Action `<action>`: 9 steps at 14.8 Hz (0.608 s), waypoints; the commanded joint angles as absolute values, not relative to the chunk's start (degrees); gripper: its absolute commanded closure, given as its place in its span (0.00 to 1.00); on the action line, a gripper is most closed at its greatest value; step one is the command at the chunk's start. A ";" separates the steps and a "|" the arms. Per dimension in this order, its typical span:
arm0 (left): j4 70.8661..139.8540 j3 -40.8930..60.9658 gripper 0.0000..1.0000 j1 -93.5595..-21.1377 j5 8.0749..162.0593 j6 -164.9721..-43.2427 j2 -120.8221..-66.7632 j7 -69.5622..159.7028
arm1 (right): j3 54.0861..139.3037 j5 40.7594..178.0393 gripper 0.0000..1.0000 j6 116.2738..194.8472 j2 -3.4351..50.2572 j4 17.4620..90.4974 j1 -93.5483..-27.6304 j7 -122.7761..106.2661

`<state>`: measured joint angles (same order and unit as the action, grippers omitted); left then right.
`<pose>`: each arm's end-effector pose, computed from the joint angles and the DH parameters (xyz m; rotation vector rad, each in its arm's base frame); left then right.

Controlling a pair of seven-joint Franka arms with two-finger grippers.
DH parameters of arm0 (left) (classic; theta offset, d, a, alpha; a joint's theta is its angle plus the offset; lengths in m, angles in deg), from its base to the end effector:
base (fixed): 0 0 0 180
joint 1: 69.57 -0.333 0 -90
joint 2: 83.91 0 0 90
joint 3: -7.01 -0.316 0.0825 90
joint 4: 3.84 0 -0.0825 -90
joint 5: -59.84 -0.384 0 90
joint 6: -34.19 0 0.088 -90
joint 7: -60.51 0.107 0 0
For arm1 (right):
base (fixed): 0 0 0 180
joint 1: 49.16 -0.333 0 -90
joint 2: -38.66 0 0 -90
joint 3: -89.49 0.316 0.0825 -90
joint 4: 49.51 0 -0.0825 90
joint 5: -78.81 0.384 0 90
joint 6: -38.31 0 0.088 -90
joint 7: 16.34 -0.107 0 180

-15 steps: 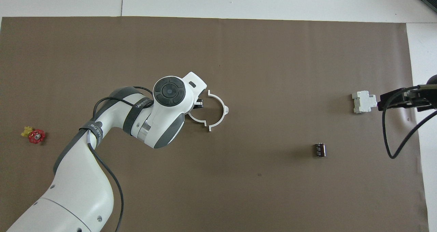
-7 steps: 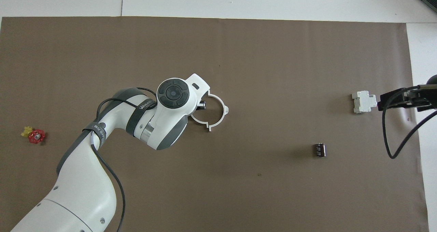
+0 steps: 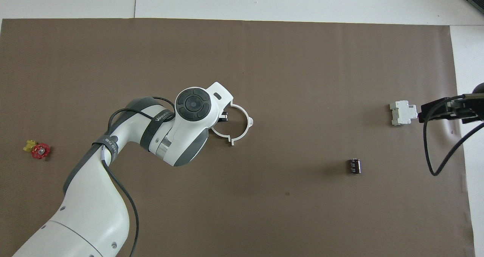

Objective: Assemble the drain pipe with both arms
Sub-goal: 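Press the held half against the placed half with the left gripper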

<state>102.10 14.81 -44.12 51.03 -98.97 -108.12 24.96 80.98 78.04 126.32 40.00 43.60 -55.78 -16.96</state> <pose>0.5444 -0.3465 0.3029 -3.1217 0.0756 -0.1279 0.5419 -0.0203 0.6088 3.1299 -0.0684 -0.1033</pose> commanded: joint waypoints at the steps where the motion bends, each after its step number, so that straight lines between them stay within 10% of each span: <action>1: 101.63 13.95 1.00 -42.76 48.95 -99.14 -109.13 24.57 | 81.32 79.25 0.00 125.94 41.04 44.27 -55.23 -15.64; 9: 101.63 13.95 1.00 -42.23 47.01 -99.40 -109.48 26.23 | 81.32 79.25 0.00 125.94 41.04 44.27 -55.14 -15.73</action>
